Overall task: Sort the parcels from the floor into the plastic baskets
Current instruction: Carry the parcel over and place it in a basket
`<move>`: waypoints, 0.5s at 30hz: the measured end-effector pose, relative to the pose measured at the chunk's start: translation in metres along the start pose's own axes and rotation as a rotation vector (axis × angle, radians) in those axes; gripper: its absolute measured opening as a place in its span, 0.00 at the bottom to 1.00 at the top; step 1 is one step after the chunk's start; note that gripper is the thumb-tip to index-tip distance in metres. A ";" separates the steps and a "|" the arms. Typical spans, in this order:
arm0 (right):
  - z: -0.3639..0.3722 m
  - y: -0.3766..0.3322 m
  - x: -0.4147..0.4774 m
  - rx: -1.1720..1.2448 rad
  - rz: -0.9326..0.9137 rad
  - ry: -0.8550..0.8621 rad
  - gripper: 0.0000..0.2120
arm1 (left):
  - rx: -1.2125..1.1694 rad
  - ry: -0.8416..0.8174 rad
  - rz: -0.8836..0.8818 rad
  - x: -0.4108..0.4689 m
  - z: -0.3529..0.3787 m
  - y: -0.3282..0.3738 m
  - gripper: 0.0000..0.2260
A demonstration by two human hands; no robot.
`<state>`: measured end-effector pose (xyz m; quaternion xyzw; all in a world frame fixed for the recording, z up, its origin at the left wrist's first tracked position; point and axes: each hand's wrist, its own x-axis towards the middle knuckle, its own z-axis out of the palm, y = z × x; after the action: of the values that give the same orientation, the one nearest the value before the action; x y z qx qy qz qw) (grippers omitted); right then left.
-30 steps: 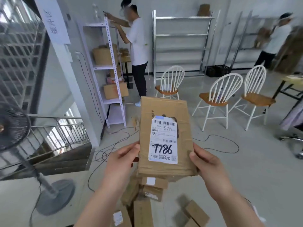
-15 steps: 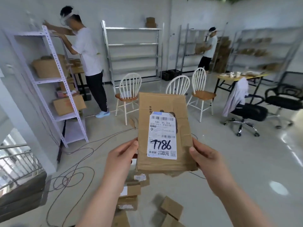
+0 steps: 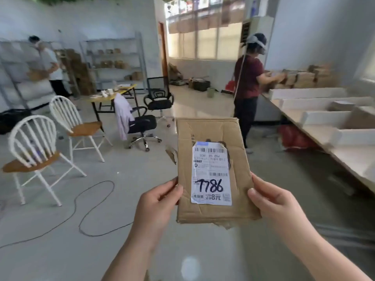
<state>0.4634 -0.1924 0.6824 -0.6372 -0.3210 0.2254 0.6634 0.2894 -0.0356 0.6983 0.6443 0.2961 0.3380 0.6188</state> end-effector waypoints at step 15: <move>-0.246 0.024 -0.248 -0.024 0.200 1.000 0.20 | 0.004 -0.918 -0.159 -0.091 0.342 -0.057 0.10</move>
<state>0.4696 -0.5379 0.6291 -0.7024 0.0957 -0.0485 0.7036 0.5115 -0.3098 0.6333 0.7036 0.0406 -0.0312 0.7087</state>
